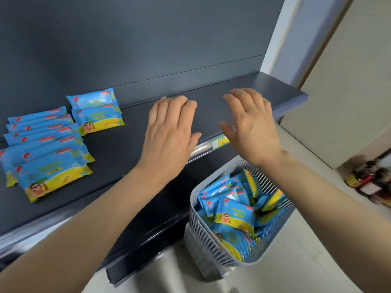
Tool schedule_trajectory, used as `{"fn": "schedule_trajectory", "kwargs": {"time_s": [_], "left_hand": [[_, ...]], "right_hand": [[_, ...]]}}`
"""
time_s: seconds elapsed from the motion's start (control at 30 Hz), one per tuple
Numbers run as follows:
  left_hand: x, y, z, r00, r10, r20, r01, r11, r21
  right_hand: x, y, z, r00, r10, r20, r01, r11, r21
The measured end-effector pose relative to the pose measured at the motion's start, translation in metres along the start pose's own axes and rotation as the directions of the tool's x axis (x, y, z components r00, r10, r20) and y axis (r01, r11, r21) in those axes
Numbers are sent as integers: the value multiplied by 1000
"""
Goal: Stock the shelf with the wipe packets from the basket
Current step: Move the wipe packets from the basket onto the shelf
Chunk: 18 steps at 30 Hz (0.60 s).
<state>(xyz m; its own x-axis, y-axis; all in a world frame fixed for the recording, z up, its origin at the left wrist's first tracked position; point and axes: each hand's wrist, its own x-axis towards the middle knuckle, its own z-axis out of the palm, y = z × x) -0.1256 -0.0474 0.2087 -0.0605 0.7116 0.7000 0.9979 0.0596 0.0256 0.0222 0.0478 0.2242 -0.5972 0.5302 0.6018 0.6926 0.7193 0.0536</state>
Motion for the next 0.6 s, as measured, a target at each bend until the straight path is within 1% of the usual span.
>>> {"fn": "schedule_trajectory", "kwargs": {"time_s": [0.1,0.17,0.27,0.33,0.4,0.5,0.57,0.6], "left_hand": [[2,38,27,999,13,42,-12,1000,-17],[1,63,50,997,-7,76,8,1000,-8],[-4,96,87,976,-40,213,44,999,-15],[-16,114,114,944,-43,328,50,999,-13],[-33,124,136,892,-39,451,54,998,-19],[-68,128,159,760,-90,644,120,993,-3],[-88,125,170,671,-123,731,142,989,36],[-96,123,175,625,-136,768,143,988,59]], "right_hand": [[-21,45,16,997,19,69,-20,1000,11],[-34,76,29,993,11,117,-16,999,41],[-54,119,53,975,-58,215,39,995,91],[-67,142,73,935,-154,319,124,986,112],[-77,156,95,867,-249,432,202,968,152],[-89,160,126,731,-375,570,280,927,250],[-97,157,143,643,-440,627,360,896,260],[-100,155,151,609,-458,647,398,883,251]]}}
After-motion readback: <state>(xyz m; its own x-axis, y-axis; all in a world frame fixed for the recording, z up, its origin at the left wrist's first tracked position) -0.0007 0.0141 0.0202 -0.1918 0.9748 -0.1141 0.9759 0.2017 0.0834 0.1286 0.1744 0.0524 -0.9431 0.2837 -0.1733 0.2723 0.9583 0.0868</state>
